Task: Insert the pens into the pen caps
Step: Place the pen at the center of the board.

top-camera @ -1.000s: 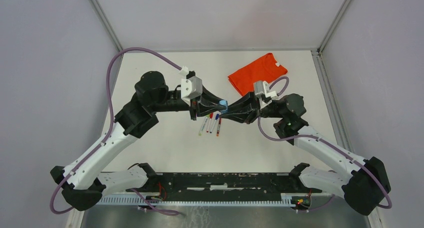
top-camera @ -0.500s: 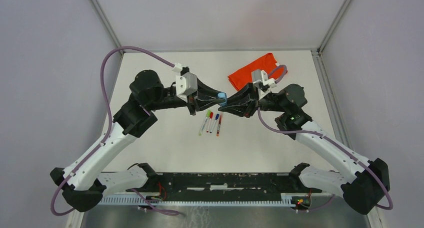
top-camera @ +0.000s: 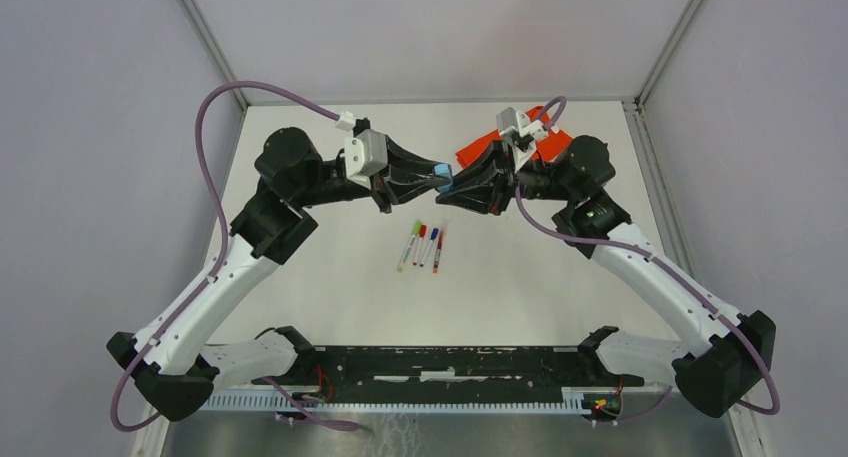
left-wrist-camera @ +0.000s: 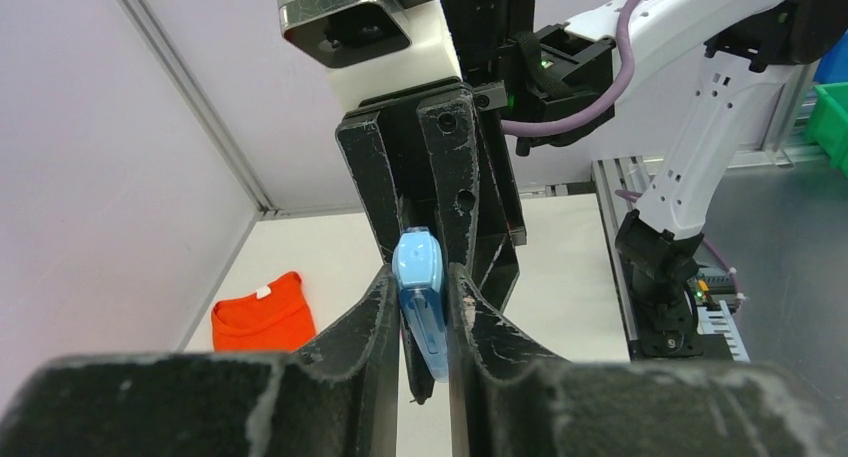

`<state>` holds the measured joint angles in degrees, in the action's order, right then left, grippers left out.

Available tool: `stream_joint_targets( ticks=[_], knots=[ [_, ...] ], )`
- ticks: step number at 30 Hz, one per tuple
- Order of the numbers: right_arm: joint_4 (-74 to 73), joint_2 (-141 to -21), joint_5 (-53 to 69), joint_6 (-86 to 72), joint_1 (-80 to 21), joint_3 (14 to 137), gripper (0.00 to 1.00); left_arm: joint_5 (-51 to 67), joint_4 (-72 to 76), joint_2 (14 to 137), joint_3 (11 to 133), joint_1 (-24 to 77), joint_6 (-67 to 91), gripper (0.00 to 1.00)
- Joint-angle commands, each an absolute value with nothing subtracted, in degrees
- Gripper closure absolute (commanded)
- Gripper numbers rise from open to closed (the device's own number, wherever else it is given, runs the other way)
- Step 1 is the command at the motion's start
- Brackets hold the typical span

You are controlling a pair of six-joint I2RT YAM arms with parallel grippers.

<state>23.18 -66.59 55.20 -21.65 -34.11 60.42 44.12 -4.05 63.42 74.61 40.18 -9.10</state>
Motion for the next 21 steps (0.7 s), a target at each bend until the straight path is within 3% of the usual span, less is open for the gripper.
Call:
stream_joint_targets(
  ticks=[1,8,14,17,21],
  knots=[
    [31.9,-64.7,48.5,-22.4,-33.8,71.5,1.0,49.5,-20.3,68.9,69.3,41.0,-11.8,0.98],
    [33.6,-64.8,48.9,-23.2,-32.7,73.8,1.0,50.0,-19.7,69.5,65.3,41.1,-11.4,0.98],
    [28.4,-63.9,51.8,-16.7,-32.6,66.8,1.0,45.9,-15.5,68.2,67.2,41.1,-8.2,0.96],
    [22.0,-62.6,51.2,-11.4,-32.7,62.2,1.0,43.8,-12.5,67.1,68.4,41.0,-6.2,0.84],
    [16.3,-61.1,50.4,-7.7,-32.7,58.1,1.0,39.8,-5.5,64.4,68.3,41.0,-2.2,0.58]
  ],
)
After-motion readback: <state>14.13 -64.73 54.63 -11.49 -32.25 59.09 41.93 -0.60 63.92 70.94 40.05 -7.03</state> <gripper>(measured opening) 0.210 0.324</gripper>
